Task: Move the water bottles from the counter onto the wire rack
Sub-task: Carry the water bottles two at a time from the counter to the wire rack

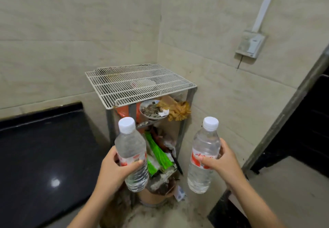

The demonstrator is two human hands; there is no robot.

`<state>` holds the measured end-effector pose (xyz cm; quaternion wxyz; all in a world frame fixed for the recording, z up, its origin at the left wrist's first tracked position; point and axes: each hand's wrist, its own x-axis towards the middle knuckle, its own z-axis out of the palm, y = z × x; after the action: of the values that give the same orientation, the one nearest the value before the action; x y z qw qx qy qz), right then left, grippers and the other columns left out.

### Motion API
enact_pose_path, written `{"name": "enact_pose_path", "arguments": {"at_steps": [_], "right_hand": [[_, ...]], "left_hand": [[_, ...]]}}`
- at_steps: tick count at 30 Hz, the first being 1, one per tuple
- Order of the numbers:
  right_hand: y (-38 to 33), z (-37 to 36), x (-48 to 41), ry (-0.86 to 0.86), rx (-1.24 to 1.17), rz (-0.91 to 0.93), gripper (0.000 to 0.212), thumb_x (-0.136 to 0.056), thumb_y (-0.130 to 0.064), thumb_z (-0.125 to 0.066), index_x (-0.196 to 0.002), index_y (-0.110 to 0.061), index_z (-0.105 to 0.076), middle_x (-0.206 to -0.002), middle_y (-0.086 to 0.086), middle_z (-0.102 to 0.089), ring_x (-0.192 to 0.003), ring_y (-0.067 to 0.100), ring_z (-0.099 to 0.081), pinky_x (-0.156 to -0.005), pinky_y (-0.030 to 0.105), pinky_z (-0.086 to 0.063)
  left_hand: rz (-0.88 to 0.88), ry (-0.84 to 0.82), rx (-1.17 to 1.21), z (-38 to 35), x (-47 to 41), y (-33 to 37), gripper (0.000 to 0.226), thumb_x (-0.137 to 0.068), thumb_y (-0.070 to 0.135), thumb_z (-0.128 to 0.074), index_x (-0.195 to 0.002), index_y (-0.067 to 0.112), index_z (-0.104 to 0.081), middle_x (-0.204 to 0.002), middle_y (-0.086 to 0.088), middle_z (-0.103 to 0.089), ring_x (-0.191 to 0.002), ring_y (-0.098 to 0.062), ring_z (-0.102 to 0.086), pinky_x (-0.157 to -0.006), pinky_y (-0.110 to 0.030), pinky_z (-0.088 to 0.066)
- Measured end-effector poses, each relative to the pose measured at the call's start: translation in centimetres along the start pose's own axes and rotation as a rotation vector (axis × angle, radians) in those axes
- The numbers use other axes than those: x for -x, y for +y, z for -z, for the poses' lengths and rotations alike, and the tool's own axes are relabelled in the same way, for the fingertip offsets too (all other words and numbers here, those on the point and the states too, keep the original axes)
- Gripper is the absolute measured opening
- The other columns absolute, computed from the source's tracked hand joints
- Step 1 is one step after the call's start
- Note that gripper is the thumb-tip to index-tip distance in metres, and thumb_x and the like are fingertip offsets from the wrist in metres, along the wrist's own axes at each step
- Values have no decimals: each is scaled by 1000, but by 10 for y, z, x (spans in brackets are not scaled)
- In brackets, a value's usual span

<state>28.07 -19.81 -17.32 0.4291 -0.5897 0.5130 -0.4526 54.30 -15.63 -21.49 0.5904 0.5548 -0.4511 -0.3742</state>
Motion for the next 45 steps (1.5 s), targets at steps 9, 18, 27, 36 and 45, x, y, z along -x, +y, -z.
{"name": "enact_pose_path", "arguments": {"at_steps": [9, 18, 27, 36, 45], "right_hand": [[-40, 19, -127, -55, -211, 165, 52, -49, -7, -84, -89, -23, -55, -85, -5, -67, -67, -2, -66, -56, 13, -52], [-100, -10, -292, -99, -260, 269, 46, -54, -10, -80, -93, -22, -58, -78, -8, -71, -71, 8, -68, -57, 18, -53], [-95, -65, -469, -56, -315, 185, 36, -70, 1, -72, -92, -22, -54, -88, 0, -65, -77, 13, -62, -67, 25, -50], [-72, -102, -605, -134, -305, 99, 40, -64, 0, -77, -91, -19, -54, -89, 3, -67, -78, 18, -65, -75, 36, -53], [-64, -127, -705, -222, -149, 43, 69, -23, -37, -78, -88, -28, -56, -93, -1, -70, -87, 25, -67, -87, 49, -53]], "left_hand": [[-124, 14, 83, -43, -92, 72, 60, -37, 34, -77, -95, 21, -65, -89, 5, -75, -80, -10, -70, -61, -15, -53], [-148, -21, 85, -58, -271, 115, 60, -48, 21, -82, -103, 10, -61, -99, -8, -71, -92, -25, -67, -79, -37, -52], [-102, -13, 93, -79, -448, 102, 37, -66, 7, -75, -98, 16, -59, -97, -6, -68, -90, -21, -64, -70, -28, -48], [-67, 110, 110, -109, -563, 67, 39, -59, 1, -78, -94, 11, -62, -86, -5, -70, -81, -22, -64, -66, -28, -50], [-25, 145, 50, -119, -635, 57, 43, -64, 5, -76, -103, 11, -60, -99, -10, -69, -92, -25, -65, -73, -31, -51]]}}
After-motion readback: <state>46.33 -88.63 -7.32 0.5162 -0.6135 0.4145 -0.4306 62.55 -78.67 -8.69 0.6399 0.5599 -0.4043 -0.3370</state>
